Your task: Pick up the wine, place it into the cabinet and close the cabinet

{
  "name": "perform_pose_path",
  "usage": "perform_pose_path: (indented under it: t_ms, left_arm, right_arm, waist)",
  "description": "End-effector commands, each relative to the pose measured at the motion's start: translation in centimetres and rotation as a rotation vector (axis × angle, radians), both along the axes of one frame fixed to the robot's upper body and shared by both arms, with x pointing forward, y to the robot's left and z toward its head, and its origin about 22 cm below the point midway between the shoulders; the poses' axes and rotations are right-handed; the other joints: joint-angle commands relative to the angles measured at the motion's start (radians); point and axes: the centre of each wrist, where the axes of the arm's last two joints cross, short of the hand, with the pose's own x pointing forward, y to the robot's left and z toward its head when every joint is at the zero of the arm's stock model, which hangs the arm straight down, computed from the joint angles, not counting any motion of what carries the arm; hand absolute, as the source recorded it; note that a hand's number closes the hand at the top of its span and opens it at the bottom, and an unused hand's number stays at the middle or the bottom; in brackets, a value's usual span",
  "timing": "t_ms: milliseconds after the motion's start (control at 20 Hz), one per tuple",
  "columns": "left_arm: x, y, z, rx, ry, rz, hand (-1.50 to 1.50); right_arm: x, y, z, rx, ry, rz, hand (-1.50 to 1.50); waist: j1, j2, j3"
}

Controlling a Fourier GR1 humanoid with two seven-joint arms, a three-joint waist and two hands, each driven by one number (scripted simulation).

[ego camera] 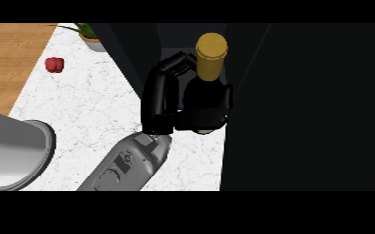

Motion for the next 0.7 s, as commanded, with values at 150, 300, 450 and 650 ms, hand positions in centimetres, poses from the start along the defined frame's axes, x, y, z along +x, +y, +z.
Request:
perform_pose_path:
  t_ms: [150, 300, 450, 650]
  left_arm:
    - [-0.6, -0.9, -2.6, -0.046, 0.035, 0.016, 1.5]
    - [-1.1, -0.4, -4.3, -0.081, 0.037, 0.039, 1.5]
    - [-0.8, 0.0, -5.2, -0.023, 0.028, 0.042, 1.5]
    - [2.7, -0.8, -6.0, 0.063, 0.014, 0.091, 1.5]
  right_arm:
    - [-1.4, 0.5, 2.8, 0.061, -0.064, 0.056, -1.5]
    - [-1.3, 0.4, 2.7, 0.048, -0.04, 0.049, -1.5]
    - [-2.4, -0.4, 1.3, 0.047, -0.04, 0.043, -1.5]
    - [-1.4, 0.2, 2.0, 0.054, -0.054, 0.048, -1.5]
  waist:
    - [0.004, 0.001, -0.001]
    - [0.006, 0.001, -0.001]
    - [0.007, 0.0, 0.0]
    - [-0.006, 0.003, 0.0]
